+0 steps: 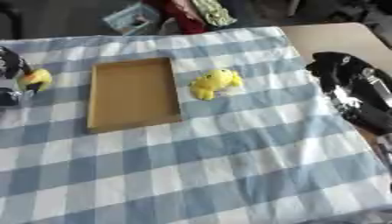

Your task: Pick up objects on the table and place them in the box.

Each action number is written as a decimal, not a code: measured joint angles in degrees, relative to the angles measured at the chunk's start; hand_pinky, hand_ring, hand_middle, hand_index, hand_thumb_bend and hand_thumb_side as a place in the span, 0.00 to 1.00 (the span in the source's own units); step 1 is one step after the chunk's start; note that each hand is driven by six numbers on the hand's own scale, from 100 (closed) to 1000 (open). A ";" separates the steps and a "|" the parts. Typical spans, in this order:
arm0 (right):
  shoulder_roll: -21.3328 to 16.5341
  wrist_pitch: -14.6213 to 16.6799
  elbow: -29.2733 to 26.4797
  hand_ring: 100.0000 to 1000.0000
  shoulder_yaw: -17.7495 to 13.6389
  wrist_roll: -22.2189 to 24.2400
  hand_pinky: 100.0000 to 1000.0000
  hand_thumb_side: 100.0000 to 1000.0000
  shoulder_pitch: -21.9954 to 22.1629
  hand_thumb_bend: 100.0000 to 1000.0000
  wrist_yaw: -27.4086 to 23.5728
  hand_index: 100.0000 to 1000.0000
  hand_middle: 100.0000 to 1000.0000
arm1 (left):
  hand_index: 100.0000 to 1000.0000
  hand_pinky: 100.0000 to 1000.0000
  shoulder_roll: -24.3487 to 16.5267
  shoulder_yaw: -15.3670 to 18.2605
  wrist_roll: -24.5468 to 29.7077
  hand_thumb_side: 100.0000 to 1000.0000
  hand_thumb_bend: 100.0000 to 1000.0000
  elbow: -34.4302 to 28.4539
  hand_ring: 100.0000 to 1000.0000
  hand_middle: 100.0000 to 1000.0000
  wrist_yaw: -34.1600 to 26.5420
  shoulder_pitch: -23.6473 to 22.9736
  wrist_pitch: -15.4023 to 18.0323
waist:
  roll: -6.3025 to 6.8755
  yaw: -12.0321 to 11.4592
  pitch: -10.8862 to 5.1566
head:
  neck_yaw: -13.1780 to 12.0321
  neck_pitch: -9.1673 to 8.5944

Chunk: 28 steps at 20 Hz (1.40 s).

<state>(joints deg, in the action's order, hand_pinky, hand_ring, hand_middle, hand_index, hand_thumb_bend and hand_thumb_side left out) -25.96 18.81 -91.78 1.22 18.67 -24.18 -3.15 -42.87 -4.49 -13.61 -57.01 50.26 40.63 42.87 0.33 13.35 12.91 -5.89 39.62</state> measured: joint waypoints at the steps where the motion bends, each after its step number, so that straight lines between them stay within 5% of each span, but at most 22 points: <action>1: 0.00 0.02 0.06 0.80 0.19 0.19 0.82 0.56 -0.01 0.00 -0.01 0.84 0.67 | 0.43 0.45 0.00 -0.42 0.44 0.07 0.08 -0.91 0.21 0.13 -1.01 0.33 0.44 | 0.02 0.02 -0.01 | -0.02 0.00; 14: 0.56 0.09 0.64 0.79 1.68 2.29 0.82 0.58 -0.10 0.00 -0.56 0.83 0.65 | 0.45 0.46 1.77 -6.19 9.30 0.10 0.09 -9.42 0.24 0.15 -8.02 2.98 5.83 | 0.29 1.61 -0.04 | -0.93 0.00; 28: 1.00 0.06 0.99 0.79 2.21 3.77 0.82 0.60 0.04 0.00 -1.04 0.82 0.64 | 0.52 0.51 5.47 -8.38 18.72 0.18 0.23 -7.51 0.32 0.24 -5.69 3.05 9.04 | 0.19 2.65 0.12 | -1.30 -0.01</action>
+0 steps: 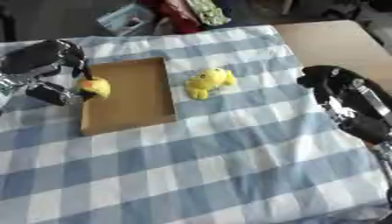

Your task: Pick up objects on the table and place them in the box.

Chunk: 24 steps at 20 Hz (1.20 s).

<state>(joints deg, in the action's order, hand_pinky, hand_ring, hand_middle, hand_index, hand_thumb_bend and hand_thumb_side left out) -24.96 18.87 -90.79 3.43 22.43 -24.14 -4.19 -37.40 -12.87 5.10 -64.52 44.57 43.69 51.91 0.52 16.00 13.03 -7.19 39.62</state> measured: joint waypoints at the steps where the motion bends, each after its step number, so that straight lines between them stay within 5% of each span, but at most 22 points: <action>1: 0.00 0.00 0.02 0.79 0.09 0.03 0.82 0.60 0.01 0.00 -0.01 0.82 0.64 | 0.52 0.51 0.17 0.00 0.58 0.19 0.23 0.25 0.32 0.25 0.34 -0.01 0.02 | -0.01 0.01 0.03 | -0.01 0.00; 14: 0.08 0.01 0.11 0.79 0.11 0.29 0.82 0.59 0.00 0.00 -0.05 0.82 0.64 | 0.71 0.61 0.63 1.35 0.64 0.17 0.37 1.94 0.47 0.46 1.96 -0.28 -1.98 | -0.03 -0.30 0.05 | 0.14 -0.44; 18: -0.15 0.25 0.52 0.79 0.07 0.13 0.81 0.55 -0.78 0.00 0.01 0.82 0.64 | 0.71 0.63 0.37 2.26 0.33 0.11 0.31 1.04 0.46 0.45 -2.16 -0.49 -3.64 | -0.23 -1.18 0.05 | 0.54 -0.50; 19: -0.41 0.42 0.61 0.79 0.05 0.04 0.81 0.62 -1.25 0.00 0.08 0.82 0.64 | 0.71 0.63 0.02 2.52 0.50 0.10 0.29 0.40 0.46 0.45 -3.86 -0.76 -4.12 | -0.28 -1.49 0.05 | 0.72 -0.52; 20: -0.78 0.57 0.73 0.79 0.00 -0.09 0.81 0.53 -1.73 0.00 0.18 0.82 0.64 | 0.70 0.63 -0.48 2.75 0.80 0.07 0.26 -0.40 0.45 0.44 -5.73 -1.05 -4.67 | -0.34 -1.86 0.05 | 0.91 -0.57; 24: -3.26 1.29 1.91 0.79 -0.11 -0.73 0.81 0.51 -4.03 0.00 0.70 0.82 0.65 | 0.68 0.64 -2.49 3.94 3.66 0.08 0.11 -5.57 0.43 0.42 -16.32 -3.35 -7.90 | -0.85 -3.64 0.04 | 1.86 -0.69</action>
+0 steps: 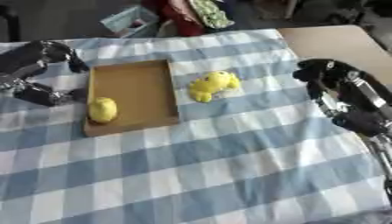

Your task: Pick up objects on the table and place them in the box.

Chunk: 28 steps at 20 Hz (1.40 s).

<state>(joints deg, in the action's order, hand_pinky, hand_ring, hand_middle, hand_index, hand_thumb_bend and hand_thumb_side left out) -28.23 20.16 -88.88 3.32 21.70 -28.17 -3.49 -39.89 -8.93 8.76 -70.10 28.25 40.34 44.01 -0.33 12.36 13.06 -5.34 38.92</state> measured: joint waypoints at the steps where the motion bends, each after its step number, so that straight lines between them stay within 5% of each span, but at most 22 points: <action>1: -0.82 0.17 0.54 0.79 0.06 -0.07 0.81 0.51 -0.61 0.00 0.09 0.83 0.65 | 0.68 0.64 -0.40 0.36 1.21 0.10 0.09 -1.60 0.43 0.42 -3.27 -0.92 -1.19 | -0.16 -0.66 -0.01 | 0.27 0.00; 3: -2.68 0.64 1.78 0.79 0.37 0.01 0.81 0.49 -1.90 0.00 0.24 0.83 0.66 | 0.68 0.65 -0.93 1.23 4.06 0.13 0.01 -5.26 0.42 0.41 -9.97 -2.88 -4.02 | -0.51 -1.95 -0.10 | 0.81 -0.01; 14: -9.66 5.21 15.56 0.82 4.42 4.10 0.81 0.41 -12.20 0.00 6.84 0.83 0.72 | 0.68 0.67 -0.81 8.69 13.56 0.33 0.00 -27.67 0.42 0.40 -37.56 -14.69 -21.30 | -1.59 -8.37 -0.96 | 3.61 0.01; 26: -8.64 12.09 28.34 0.85 4.40 5.47 0.81 0.26 -18.27 0.00 24.26 0.88 0.78 | 0.69 0.70 3.19 14.17 15.23 0.63 0.00 -39.07 0.43 0.42 -44.39 -23.22 -30.72 | -3.14 -13.00 -1.07 | 6.09 -0.04; 28: -7.91 12.81 30.30 0.86 4.04 4.85 0.81 0.30 -18.88 0.00 27.74 0.89 0.79 | 0.69 0.71 4.25 14.58 15.74 0.64 0.00 -39.81 0.43 0.42 -44.39 -23.76 -31.88 | -3.40 -13.61 -1.03 | 6.52 -0.22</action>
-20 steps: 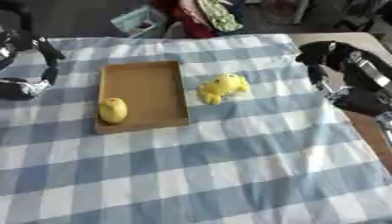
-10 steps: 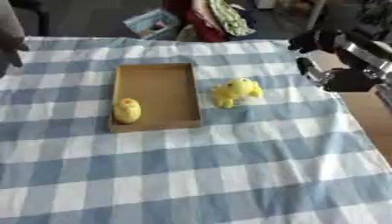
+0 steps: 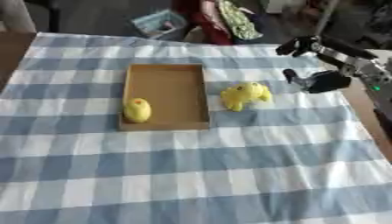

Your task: Pick up objects on the table and place them in the box.

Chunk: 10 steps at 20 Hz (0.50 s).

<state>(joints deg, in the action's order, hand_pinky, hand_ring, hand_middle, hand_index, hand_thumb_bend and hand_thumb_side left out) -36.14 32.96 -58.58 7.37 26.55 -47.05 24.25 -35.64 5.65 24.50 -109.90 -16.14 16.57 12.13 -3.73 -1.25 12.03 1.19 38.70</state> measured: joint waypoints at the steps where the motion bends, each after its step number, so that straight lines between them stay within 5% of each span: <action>1: 0.42 0.24 1.15 0.86 -0.16 -0.24 0.81 0.31 -0.27 0.00 1.64 0.89 0.79 | 0.69 0.71 0.57 0.22 0.30 0.65 0.00 -0.19 0.43 0.42 0.01 -0.12 -0.62 | -0.11 -0.31 0.03 | 0.21 -0.03; 10: 4.63 2.20 10.48 0.87 -1.06 -0.20 0.82 0.38 -2.44 0.00 13.01 0.90 0.80 | 0.70 0.71 3.27 1.58 2.01 0.68 0.00 -1.03 0.43 0.42 0.29 -0.99 -3.78 | -0.39 -1.72 0.31 | 1.74 -0.57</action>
<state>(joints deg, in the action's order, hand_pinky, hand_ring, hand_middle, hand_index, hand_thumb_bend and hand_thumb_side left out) -31.50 35.16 -48.11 6.30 26.36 -49.49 37.26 -32.37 7.23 26.50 -110.94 -15.84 15.59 8.35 -4.12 -2.97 12.34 2.92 38.13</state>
